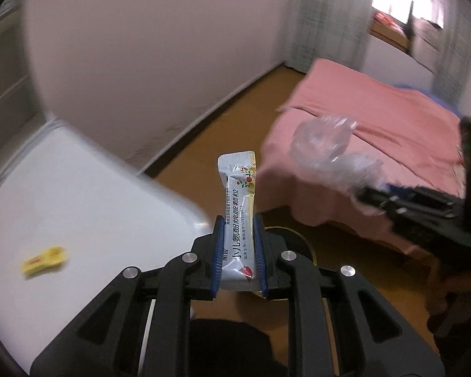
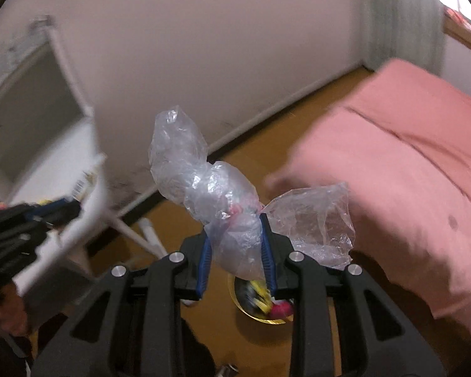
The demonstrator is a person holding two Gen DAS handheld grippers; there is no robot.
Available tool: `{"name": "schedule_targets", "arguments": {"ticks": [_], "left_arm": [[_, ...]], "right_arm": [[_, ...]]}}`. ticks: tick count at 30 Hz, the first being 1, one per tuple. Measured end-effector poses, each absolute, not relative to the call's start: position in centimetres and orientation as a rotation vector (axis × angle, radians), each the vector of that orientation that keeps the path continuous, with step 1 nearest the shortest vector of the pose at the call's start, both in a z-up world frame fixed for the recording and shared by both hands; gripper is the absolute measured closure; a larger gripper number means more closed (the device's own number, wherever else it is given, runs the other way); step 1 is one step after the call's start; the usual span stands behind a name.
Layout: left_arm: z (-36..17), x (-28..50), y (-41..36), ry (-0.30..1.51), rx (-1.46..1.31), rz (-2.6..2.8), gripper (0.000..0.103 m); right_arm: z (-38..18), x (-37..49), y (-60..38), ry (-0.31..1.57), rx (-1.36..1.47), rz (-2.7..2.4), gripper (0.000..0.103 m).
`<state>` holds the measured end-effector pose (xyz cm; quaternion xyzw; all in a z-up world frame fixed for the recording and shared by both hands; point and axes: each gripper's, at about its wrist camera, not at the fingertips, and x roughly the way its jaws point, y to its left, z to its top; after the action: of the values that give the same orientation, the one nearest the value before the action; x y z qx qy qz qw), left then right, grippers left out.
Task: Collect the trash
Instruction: 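Carry the white packet and clear bag over the black bin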
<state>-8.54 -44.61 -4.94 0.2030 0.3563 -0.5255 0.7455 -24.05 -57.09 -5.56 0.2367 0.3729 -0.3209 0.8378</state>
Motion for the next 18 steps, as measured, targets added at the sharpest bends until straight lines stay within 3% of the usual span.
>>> {"name": "schedule_targets", "arguments": {"ticks": [9,18], "left_arm": [[-11.6,-11.2,-50.5,0.862,0.565,-1.246,0.086],[-15.4,-12.4,-54.0,0.937,0.623,-1.224,0.086]], "right_arm": [[-15.6,-26.8,-60.8,0.998,0.66,-0.784,0.075],[-21.2,-27.5,-62.5,1.095,0.772,-0.751,0.075]]}}
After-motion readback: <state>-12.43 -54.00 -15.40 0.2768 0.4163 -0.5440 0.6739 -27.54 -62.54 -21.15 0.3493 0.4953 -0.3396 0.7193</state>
